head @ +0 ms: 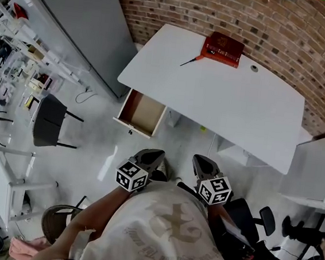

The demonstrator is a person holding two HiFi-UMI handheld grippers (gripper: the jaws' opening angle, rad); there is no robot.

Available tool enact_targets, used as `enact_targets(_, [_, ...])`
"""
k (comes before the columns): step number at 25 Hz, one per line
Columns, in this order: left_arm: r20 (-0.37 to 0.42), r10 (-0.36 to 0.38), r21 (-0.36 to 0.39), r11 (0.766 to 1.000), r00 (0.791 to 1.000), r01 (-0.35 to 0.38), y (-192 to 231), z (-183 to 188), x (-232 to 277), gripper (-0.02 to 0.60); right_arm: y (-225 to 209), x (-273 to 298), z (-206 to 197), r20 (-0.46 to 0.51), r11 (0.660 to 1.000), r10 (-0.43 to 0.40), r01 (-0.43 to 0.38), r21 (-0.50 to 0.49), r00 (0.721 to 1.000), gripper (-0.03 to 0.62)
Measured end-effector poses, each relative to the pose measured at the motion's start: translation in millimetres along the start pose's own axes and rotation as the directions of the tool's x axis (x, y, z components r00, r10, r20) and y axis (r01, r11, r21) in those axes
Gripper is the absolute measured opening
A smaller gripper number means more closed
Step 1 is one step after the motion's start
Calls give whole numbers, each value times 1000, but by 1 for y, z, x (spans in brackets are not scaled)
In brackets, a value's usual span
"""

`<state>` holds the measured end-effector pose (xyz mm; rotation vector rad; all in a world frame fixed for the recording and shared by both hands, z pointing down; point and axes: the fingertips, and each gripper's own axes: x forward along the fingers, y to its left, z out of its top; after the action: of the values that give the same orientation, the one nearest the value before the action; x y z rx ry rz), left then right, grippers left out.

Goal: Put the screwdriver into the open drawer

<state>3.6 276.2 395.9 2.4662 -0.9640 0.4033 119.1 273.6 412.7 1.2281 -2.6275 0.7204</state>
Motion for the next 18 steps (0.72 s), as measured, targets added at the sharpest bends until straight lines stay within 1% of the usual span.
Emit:
enact_targets(4, [-4,-1,-15,1000,1000,1,8,2,3,18,-6,5,1,-13,1000,-19,19,14,1000,21])
enact_targets(8, [-5,-5,-29,1000,1000,5,21,4,20,18,-17,9,3,-26,998,-59,60,22,998,21])
enact_targets(11, [2,-47,-11,999,999,47,22,16,44,18,-33,6,6,-33,994,-98,99,34,995,21])
enact_targets(14, [9,-91,8,996,996,91,28,34,67,18,-52,8,17,-34,991,-133,134,28,991,21])
enact_targets(18, [12,-111,5,994,994,111,50,53,86,18,-68,25,43,-13,986,-167,167,14,986,21])
